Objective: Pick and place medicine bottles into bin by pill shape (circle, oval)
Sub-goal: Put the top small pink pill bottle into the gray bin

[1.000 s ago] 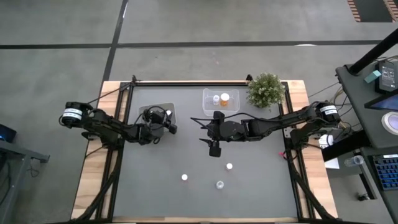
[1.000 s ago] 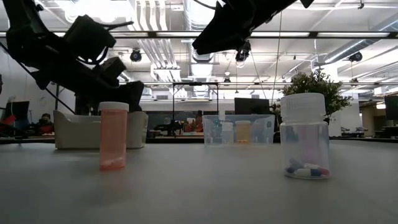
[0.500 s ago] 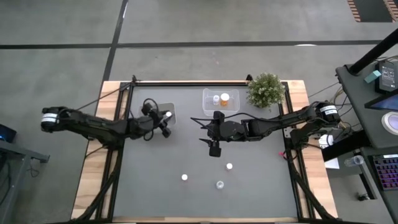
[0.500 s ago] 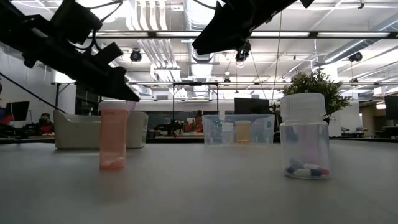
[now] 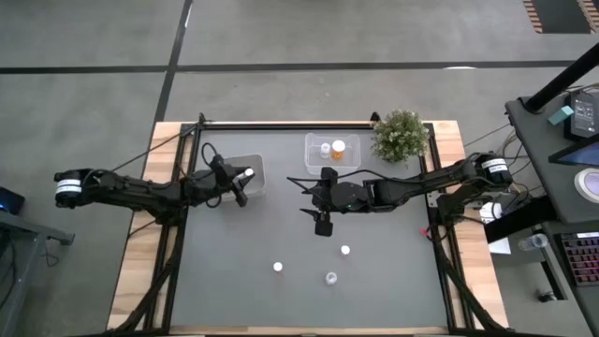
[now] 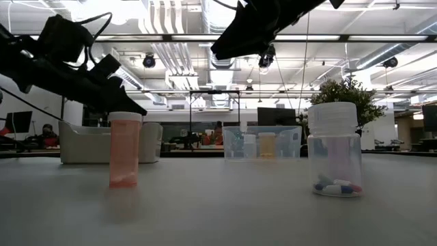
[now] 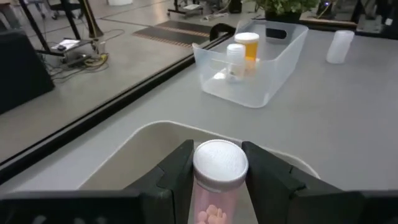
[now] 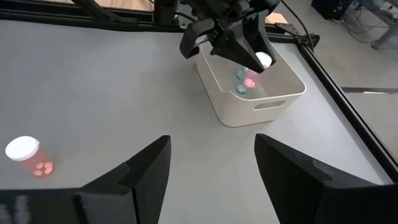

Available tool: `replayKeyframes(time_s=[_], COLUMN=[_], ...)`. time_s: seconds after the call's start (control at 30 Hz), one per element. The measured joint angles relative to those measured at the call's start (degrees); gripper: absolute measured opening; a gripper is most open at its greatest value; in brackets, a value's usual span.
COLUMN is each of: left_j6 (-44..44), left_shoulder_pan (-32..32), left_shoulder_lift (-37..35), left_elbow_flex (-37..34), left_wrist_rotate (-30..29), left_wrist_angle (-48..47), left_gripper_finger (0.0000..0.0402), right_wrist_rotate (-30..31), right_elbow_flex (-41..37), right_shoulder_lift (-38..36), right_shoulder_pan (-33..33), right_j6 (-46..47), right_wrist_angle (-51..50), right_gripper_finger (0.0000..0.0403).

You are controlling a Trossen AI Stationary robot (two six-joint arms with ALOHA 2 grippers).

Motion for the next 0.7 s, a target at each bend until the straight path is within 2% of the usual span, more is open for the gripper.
replayKeyframes(time_s=[0.37,0.7], left_j6=[-0.4,-0.5], left_shoulder_pan=[0.0,0.0], left_shoulder_lift=[7.1,14.7], left_elbow_flex=[-0.3,-0.2], left_wrist_rotate=[0.5,0.4], left_wrist_angle=[2.7,9.9], left_gripper_finger=[0.0112,0.0112], right_wrist_rotate=[0.0,0.0], right_elbow_flex=[0.0,0.0], right_shoulder_lift=[0.0,0.0], right_shoulder_pan=[0.0,0.0], right_j6=[-0.2,-0.2], right_wrist_angle=[0.2,0.2], right_gripper_finger=[0.0224,0.0224])
